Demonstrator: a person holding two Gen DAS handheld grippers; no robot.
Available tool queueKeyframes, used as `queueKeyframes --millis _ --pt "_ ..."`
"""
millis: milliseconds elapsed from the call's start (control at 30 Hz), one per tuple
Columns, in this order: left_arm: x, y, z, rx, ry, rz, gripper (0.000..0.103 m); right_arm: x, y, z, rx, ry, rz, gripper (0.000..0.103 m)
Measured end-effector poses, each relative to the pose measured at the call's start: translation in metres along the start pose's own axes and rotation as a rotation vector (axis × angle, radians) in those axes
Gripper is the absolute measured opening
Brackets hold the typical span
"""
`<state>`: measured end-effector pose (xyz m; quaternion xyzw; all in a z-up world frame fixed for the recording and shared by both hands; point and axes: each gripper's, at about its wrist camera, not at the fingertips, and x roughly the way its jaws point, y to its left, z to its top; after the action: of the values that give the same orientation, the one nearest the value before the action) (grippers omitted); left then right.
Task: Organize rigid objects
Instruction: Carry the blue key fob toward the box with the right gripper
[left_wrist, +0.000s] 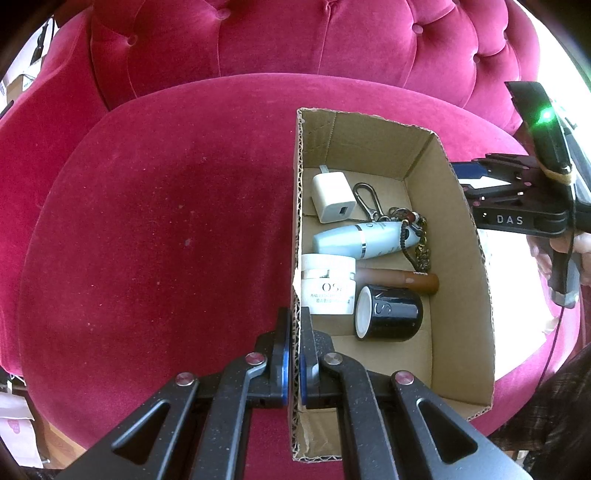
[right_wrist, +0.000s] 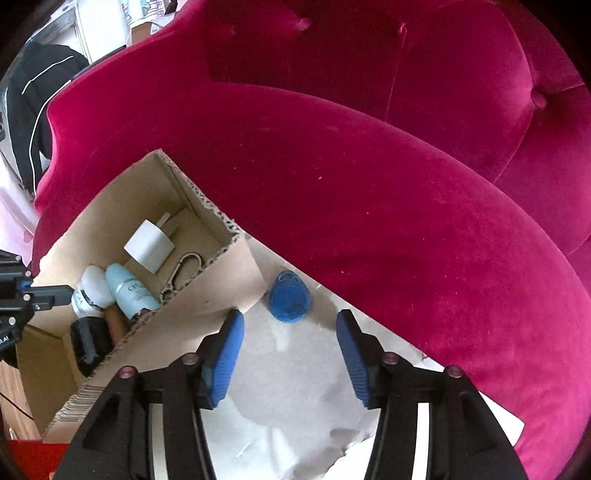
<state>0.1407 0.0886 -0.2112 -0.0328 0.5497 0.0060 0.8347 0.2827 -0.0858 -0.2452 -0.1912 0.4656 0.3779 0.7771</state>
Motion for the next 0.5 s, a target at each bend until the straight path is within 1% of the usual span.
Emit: queueKeyframes --millis 167,200,467,500 --pt "0.000 0.000 0.000 -0.001 0.000 0.000 0.003 0.006 0.001 0.001 -0.043 -0.020 -0.020 0.055" --pt "0.000 0.000 0.000 -0.001 0.000 0.000 0.003 0.008 0.005 0.006 -0.046 -0.020 -0.023 0.055" --pt "0.000 0.001 0.000 -0.004 0.001 -0.002 0.003 0.025 0.002 0.007 -0.082 -0.010 -0.065 0.055" --pt "0.000 0.001 0.000 -0.004 0.000 -0.002 0.003 0.025 0.003 0.007 -0.089 -0.018 -0.070 0.054"
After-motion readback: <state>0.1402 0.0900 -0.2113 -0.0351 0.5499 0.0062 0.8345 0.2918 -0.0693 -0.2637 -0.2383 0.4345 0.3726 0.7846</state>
